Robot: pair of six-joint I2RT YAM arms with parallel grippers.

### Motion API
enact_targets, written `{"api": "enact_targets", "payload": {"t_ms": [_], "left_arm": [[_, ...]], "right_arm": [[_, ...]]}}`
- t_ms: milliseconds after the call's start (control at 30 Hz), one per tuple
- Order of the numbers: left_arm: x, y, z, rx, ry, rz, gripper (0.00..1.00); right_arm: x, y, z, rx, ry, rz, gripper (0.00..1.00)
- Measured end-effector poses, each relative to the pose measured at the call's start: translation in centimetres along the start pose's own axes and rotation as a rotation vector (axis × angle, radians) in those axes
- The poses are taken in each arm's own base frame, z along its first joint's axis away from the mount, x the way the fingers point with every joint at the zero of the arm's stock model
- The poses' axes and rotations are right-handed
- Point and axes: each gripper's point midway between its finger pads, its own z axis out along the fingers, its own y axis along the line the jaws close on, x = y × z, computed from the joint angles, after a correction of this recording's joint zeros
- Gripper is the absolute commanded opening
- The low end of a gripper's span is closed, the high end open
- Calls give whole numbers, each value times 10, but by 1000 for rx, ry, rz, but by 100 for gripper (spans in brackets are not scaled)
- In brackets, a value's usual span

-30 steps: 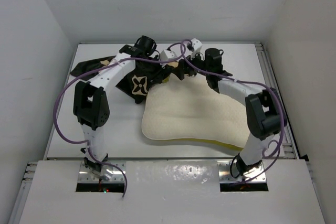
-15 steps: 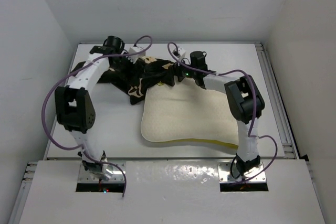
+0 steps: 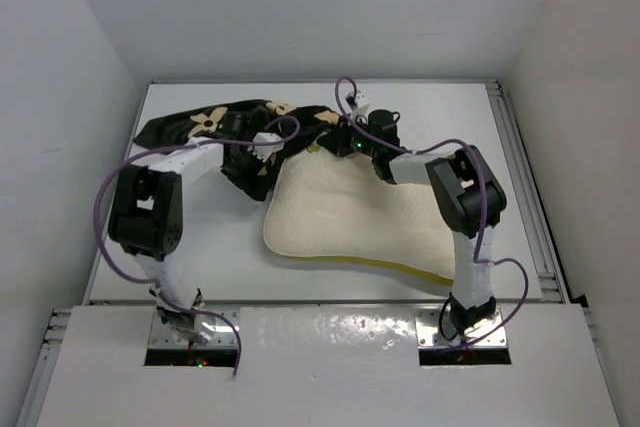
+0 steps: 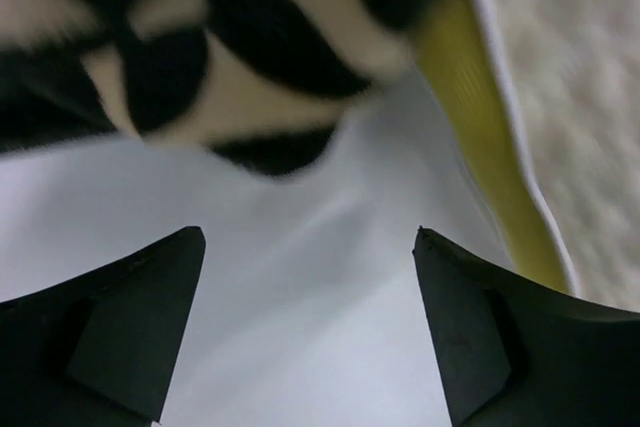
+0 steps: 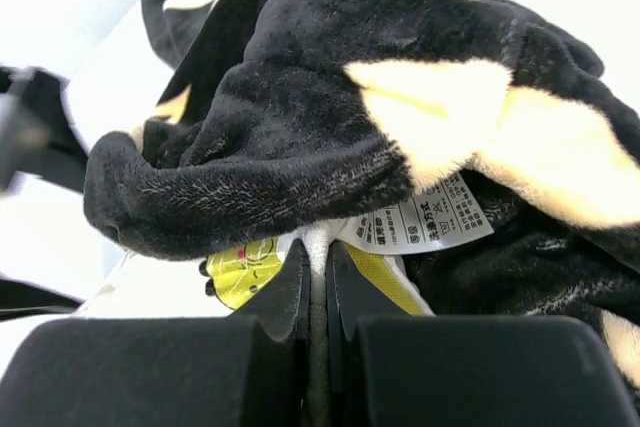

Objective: Put the pillow into the pillowcase

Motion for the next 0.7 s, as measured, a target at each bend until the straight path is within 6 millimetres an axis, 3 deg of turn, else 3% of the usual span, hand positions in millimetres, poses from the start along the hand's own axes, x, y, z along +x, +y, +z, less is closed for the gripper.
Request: {"api": "enact_targets", "payload": {"t_ms": [133, 233, 267, 333, 367, 400, 567, 700], "left_arm": [[-25, 25, 32, -64, -57, -42, 85], [-41, 32, 45, -72, -116, -58, 83], [-46, 33, 46, -77, -133, -57, 74], [-58, 31, 47, -79, -174, -42, 45], [-65, 29, 49, -76, -196, -33, 11], [-69, 26, 50, -71, -209, -30, 1], [-59, 21, 40, -52, -145, 13, 0], [-56, 17, -7, -51, -108, 168, 0]], "right_arm": [[-4, -1, -4, 25, -29, 19, 0], [-5, -3, -6, 43, -36, 34, 0], [-5, -3, -7, 50, -39, 40, 0], [-7, -6, -8, 68, -46, 51, 0], [-8, -8, -8, 82, -52, 55, 0], [-8, -9, -9, 96, -57, 61, 0], [-15, -20, -25, 207, -105, 117, 0], [-32, -30, -56, 359, -186, 160, 0]]}}
